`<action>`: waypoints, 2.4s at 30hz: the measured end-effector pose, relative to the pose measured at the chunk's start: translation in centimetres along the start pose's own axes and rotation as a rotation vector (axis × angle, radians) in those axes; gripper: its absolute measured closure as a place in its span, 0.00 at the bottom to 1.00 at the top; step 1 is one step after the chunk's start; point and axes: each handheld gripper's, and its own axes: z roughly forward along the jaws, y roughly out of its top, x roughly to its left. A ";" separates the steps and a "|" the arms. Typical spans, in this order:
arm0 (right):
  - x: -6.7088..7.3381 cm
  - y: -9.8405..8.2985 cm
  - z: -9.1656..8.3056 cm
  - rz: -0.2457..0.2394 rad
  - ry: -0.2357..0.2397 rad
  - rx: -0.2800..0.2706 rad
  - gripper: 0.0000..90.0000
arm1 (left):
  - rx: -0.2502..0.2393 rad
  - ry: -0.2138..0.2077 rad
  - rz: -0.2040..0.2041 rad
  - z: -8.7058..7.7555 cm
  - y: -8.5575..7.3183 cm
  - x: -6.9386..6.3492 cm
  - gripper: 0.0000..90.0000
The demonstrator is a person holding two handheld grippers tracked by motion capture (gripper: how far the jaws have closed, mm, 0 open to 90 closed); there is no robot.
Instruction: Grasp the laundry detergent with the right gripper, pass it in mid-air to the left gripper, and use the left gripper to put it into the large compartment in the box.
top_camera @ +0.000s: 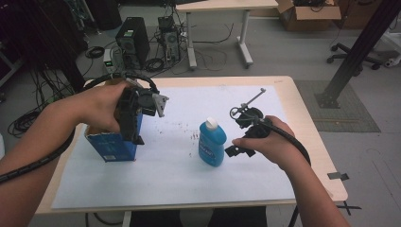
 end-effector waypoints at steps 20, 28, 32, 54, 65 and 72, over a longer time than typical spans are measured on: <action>-0.9 -2.0 4.0 0.032 0.043 -0.120 0.04 | 0.020 -0.015 0.014 0.8 -0.1 0.0 0.00; -0.7 -2.5 5.6 -0.020 0.056 -0.191 0.04 | 0.032 -0.021 0.022 1.2 0.3 0.0 0.00; -0.7 -2.6 6.3 -0.046 0.058 -0.212 0.03 | 0.038 -0.015 0.016 1.3 0.3 0.1 0.00; -1.3 -3.0 10.5 -0.064 0.073 -0.325 0.03 | 0.042 -0.023 0.023 1.7 0.4 0.3 0.00; -1.0 -2.7 11.8 -0.060 0.064 -0.376 0.03 | 0.048 -0.030 0.018 2.1 0.2 0.3 0.00; -0.9 -2.6 12.3 -0.061 0.070 -0.415 0.02 | 0.041 -0.033 0.016 2.1 0.1 0.2 0.00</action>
